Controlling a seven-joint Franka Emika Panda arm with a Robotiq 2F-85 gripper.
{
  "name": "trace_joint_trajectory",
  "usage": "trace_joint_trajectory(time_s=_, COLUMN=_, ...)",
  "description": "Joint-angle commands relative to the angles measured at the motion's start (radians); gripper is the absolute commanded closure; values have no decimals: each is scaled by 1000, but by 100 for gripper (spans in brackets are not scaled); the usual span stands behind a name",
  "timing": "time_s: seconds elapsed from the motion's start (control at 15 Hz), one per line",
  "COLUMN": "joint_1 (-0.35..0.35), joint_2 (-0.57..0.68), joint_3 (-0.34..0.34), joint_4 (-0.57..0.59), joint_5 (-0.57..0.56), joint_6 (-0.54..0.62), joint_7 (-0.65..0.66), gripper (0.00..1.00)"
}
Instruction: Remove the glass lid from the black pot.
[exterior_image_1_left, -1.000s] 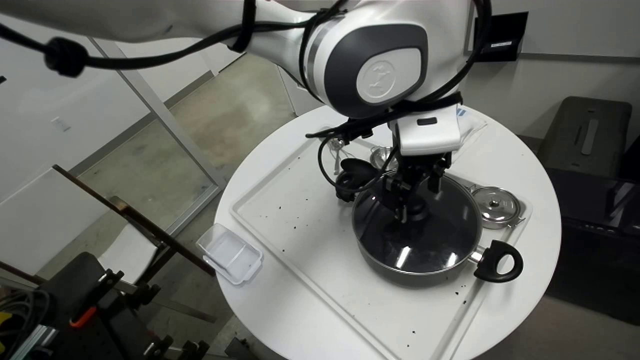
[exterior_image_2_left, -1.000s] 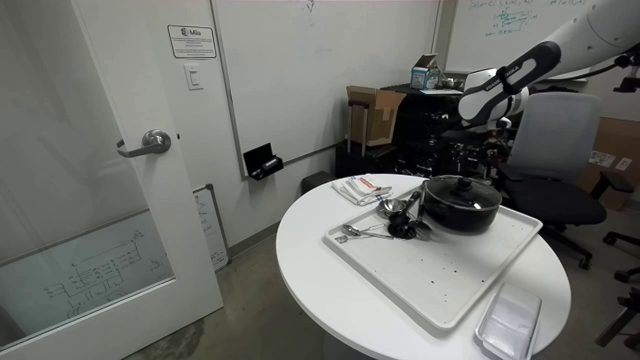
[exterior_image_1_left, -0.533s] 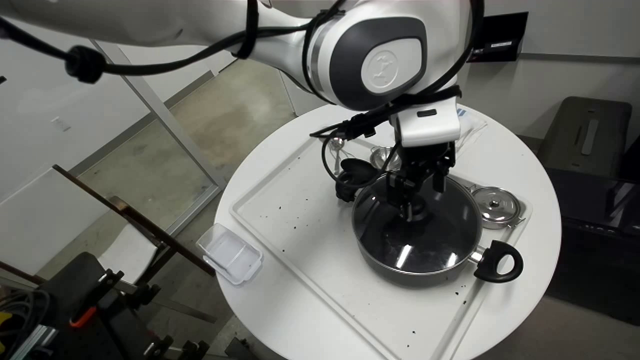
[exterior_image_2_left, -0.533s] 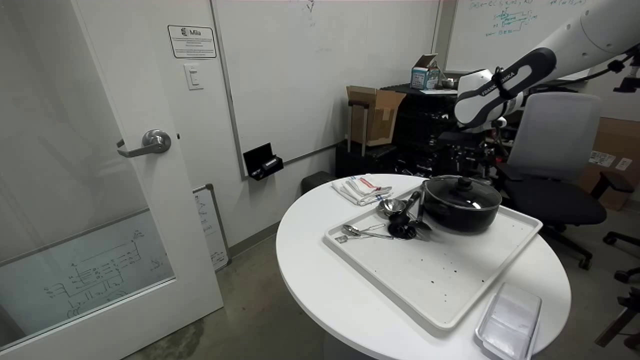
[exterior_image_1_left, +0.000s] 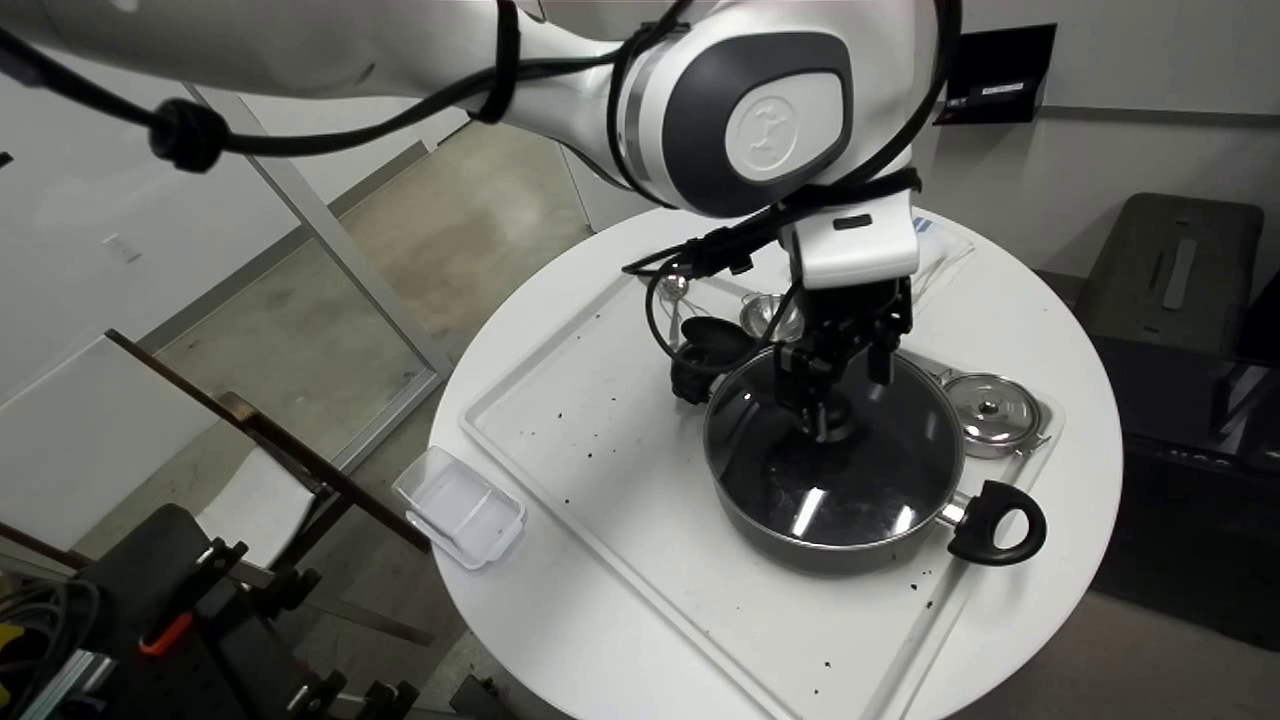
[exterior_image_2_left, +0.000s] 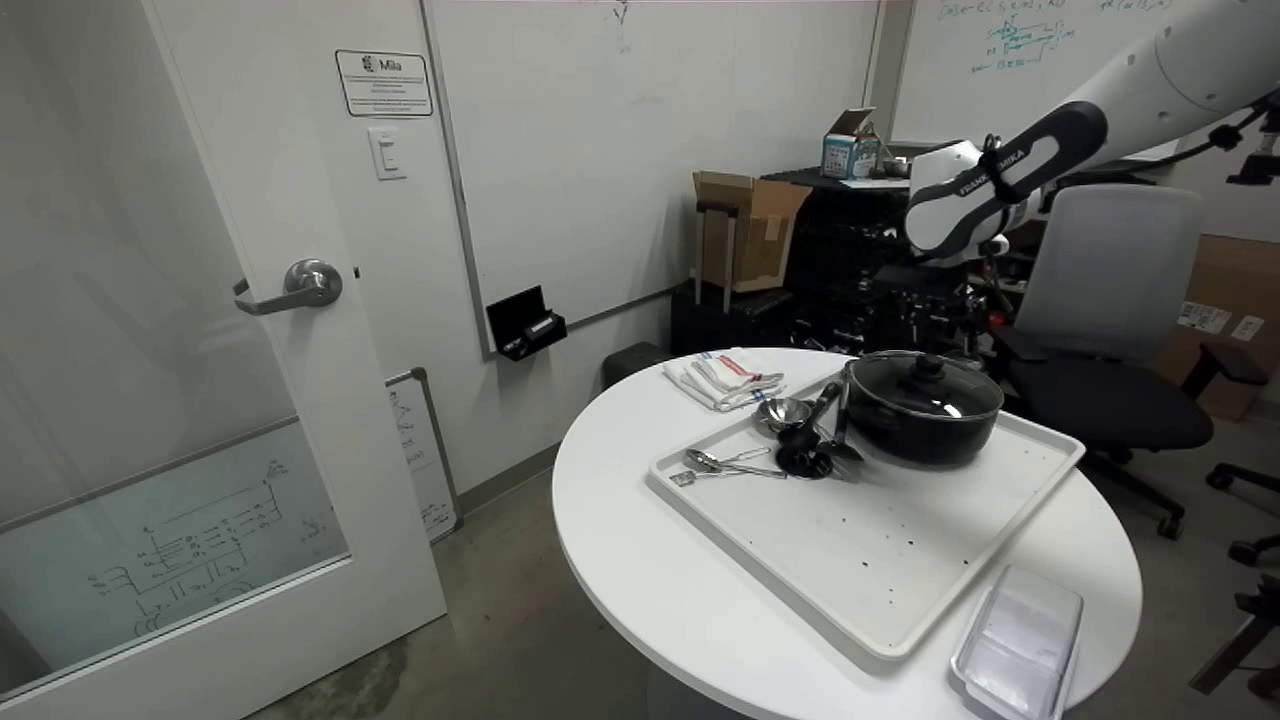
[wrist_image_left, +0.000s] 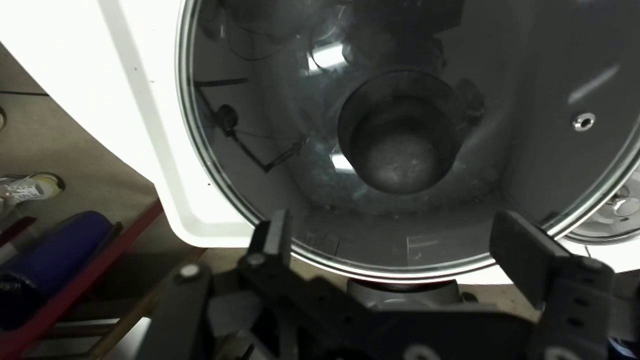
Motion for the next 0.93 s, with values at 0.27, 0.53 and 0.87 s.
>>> trace_joint_trajectory(time_s=0.27, joint_1=-11, joint_2=5, joint_3=28, joint_4=1, joint_5=0, joint_6=20, joint_7=-6, gripper=0)
trace_joint_trajectory(time_s=0.53, joint_1=-11, joint_2=7, joint_3=38, joint_4=-5, joint_5=3, joint_6=33, joint_7=-10, gripper=0)
trace_joint_trajectory(time_s=0.87, joint_1=-14, joint_2=18, joint_3=44, joint_4=-7, joint_5=6, joint_6=42, joint_7=-9, gripper=0)
